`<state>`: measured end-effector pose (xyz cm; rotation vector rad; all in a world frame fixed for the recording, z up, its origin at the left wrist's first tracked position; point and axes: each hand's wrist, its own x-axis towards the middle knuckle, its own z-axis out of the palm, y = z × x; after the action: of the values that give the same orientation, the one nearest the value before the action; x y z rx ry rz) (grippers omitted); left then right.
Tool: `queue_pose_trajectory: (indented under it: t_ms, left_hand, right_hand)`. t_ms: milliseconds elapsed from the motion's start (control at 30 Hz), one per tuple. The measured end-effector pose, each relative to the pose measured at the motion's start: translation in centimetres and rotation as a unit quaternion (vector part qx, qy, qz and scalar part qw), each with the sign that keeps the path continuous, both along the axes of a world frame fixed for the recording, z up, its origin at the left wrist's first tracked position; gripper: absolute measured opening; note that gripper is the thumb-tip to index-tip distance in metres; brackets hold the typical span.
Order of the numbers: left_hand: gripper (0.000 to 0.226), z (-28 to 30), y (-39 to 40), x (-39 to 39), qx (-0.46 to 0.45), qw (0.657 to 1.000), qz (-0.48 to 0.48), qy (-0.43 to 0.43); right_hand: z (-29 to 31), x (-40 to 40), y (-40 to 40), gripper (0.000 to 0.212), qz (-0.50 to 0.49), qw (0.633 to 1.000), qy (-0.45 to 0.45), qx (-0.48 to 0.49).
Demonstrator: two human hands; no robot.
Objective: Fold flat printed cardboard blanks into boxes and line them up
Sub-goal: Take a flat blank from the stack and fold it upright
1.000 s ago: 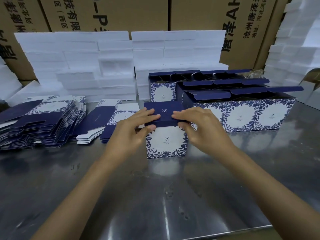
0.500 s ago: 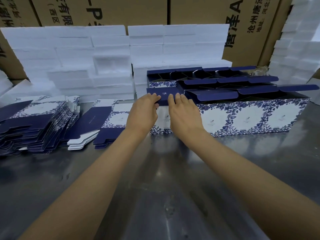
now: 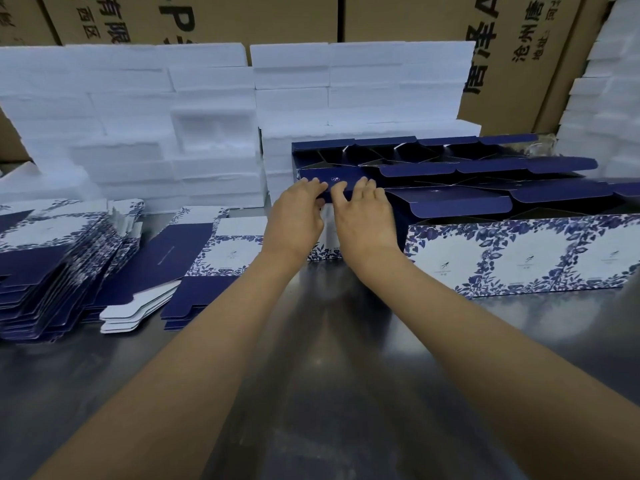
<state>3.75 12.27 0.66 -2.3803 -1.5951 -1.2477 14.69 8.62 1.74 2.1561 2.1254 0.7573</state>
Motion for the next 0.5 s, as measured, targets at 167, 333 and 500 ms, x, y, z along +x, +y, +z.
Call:
queue_pose_trajectory:
  t_ms: [167, 333, 500]
  left_hand:
    - [0.048, -0.6, -0.5, 0.2, -0.022, 0.999, -0.017, -0.018]
    - [0.077, -2.2, -3.4, -0.6, -0.057, 0.998, -0.033, -0.013]
    - [0.071, -3.8, -7.1, -5.7, -0.115, 0.981, 0.148, -0.042]
  right_hand:
    - [-1.5, -0.3, -0.2, 0.088, -0.014, 0.999, 0.042, 0.009]
    - [-3.1, -0.9, -2.3, 0.085, 0.005, 0.989, 0.144, 0.028]
    - [-5.2, -3.6, -6.7, 0.076, 0.114, 0.938, 0.322, -0.062]
